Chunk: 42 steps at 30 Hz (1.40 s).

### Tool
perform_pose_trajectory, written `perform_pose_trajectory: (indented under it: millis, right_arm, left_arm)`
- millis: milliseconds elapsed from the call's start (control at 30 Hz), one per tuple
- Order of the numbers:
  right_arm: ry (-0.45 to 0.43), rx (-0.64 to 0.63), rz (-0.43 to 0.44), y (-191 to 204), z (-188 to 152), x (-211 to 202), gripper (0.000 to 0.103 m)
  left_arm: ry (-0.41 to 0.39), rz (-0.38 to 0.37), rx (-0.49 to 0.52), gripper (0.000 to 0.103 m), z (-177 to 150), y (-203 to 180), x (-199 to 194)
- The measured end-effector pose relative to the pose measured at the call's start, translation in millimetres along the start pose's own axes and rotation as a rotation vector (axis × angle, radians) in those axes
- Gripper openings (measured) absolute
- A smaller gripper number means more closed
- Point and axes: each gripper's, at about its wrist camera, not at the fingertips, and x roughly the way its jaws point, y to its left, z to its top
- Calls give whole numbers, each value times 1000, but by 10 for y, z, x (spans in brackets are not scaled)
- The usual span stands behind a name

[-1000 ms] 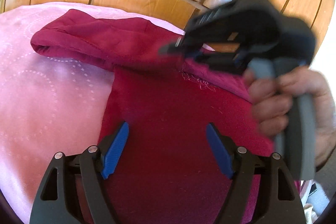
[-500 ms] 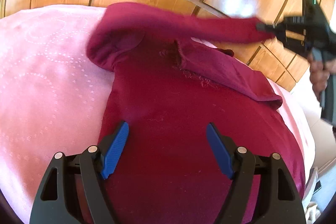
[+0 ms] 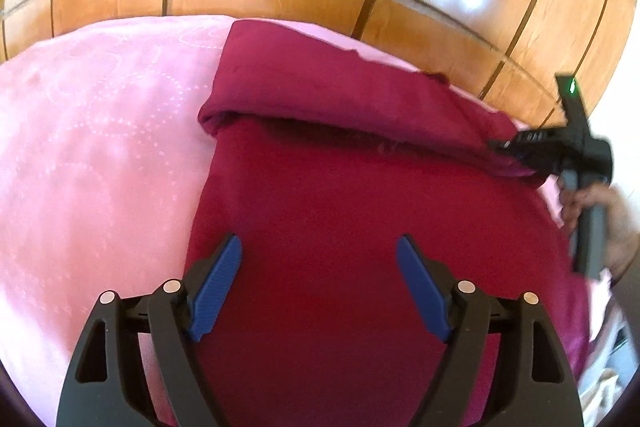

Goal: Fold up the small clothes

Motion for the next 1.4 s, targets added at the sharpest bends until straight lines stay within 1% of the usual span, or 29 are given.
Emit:
perform_pose_trajectory:
  millis: [67, 100, 133, 200, 233, 300, 333, 400, 433, 533, 567, 633, 700, 733, 767, 833, 900, 933, 1000, 1100, 1167, 1233, 1267, 1300, 1400]
  right_arm:
    - [-19, 20, 20, -86, 13, -95, 34]
    - [-41, 25, 25, -88, 3, -182, 52]
    - [-73, 18, 11, -98, -2, -286, 56]
    - [-113, 3, 11, -39, -7, -447, 57]
    - [-129, -7, 24, 17, -7, -502, 57]
    - [-155, -43, 46, 168, -10, -574, 59]
    - [-161, -69, 59, 251, -31, -599, 60]
    - [-158, -117, 67, 406, -17, -526, 63]
    - [-154, -141, 59, 466, -5, -475, 64]
    - [-136, -164, 7, 496, 50, -262, 66]
    - [-129, -162, -6, 469, 65, -187, 66]
    - [-113, -159, -48, 400, 64, -29, 67]
    - [-84, -148, -81, 289, 13, 107, 72]
    - [-83, -135, -65, 209, -26, 170, 74]
    - [-109, -130, -40, 156, -65, 174, 75]
    - [-125, -135, -35, 150, -99, 168, 77]
    - [-128, -156, -47, 184, -125, 189, 80]
    - [-131, -167, -55, 201, -141, 200, 82]
    - [-130, -174, -55, 208, -155, 204, 84]
    - [-133, -177, -56, 197, -154, 170, 85]
    - [-134, -176, -55, 200, -144, 179, 85]
    - [-134, -180, -57, 206, -151, 180, 86]
    - [-133, -182, -57, 208, -155, 181, 87]
    - [-133, -182, -58, 226, -141, 192, 87]
    - [-132, -186, -62, 249, -131, 213, 88]
  left_arm:
    - [-36, -11, -17, 79, 129, 24, -100]
    - [-58, -8, -19, 79, 198, 41, -136]
    - [-83, -8, -22, 79, 307, 61, -176]
    - [-107, 2, -20, 79, 482, 94, -180]
    - [-123, 26, -19, 79, 599, 123, -151]
    - [-128, 52, -31, 79, 776, 172, -70]
    - [-132, 52, -44, 79, 900, 202, -5]
    - [-143, 42, -52, 79, 1069, 210, 87]
    - [-143, 32, -40, 79, 1196, 193, 174]
    - [-145, 23, -19, 79, 1405, 186, 371]
    - [-131, 10, -12, 79, 1469, 187, 481]
    - [-104, 7, -13, 79, 1558, 217, 667]
    - [-66, -6, -18, 79, 1615, 263, 860]
    - [-39, 4, -26, 79, 1630, 303, 1005]
    - [-19, 23, -37, 79, 1639, 352, 1118]
    - [29, 63, -86, 79, 1609, 525, 1364]
    - [10, 66, -91, 79, 1569, 607, 1440]
    - [-2, 79, -72, 79, 1548, 580, 1441]
    - [1, 115, -39, 79, 1548, 509, 1446]
    - [24, 164, -26, 79, 1562, 447, 1383]
    - [27, 182, -26, 79, 1494, 398, 1229]
    - [2, 169, -34, 84, 1339, 329, 1028]
    - [-7, 164, -20, 87, 1224, 267, 935]
    - [-4, 168, 11, 87, 1099, 191, 882]
    - [33, 231, 83, 88, 880, 61, 1003]
